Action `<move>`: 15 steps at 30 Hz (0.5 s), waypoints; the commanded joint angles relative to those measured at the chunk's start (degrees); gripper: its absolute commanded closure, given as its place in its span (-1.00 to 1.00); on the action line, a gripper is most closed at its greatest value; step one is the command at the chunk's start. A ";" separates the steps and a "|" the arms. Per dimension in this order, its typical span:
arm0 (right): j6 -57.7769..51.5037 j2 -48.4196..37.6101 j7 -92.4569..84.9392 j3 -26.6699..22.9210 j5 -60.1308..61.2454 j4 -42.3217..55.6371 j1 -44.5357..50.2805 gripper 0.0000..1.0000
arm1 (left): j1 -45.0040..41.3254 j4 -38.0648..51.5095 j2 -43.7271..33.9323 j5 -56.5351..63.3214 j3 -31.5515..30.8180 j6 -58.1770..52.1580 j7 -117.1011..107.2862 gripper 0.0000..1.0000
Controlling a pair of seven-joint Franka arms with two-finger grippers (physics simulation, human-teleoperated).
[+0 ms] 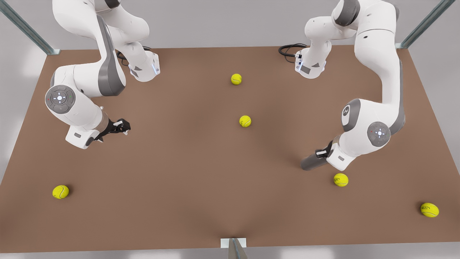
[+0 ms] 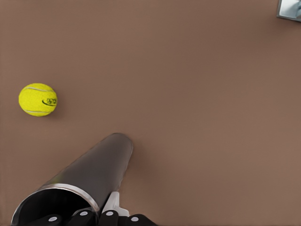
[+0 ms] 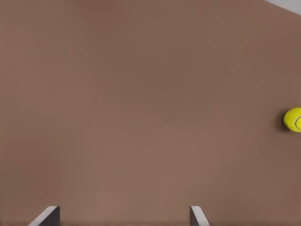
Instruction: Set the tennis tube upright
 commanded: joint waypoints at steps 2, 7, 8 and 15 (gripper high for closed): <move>0.00 0.00 -0.03 -0.05 0.00 0.00 0.02 -1.00 | -0.07 0.00 0.69 2.64 0.00 0.09 -0.24 0.57; -0.09 0.00 -0.03 -0.05 0.00 0.09 0.02 -1.00 | -0.42 0.00 1.22 4.40 0.00 0.01 -1.47 0.57; -0.09 -0.09 -0.03 -0.05 0.00 0.00 0.02 -1.00 | -0.42 0.00 1.48 4.40 0.00 0.01 -1.47 0.57; 0.00 0.00 0.06 0.04 0.00 -0.09 0.02 -1.00 | -0.34 0.09 1.83 4.31 0.00 -0.52 -1.30 0.53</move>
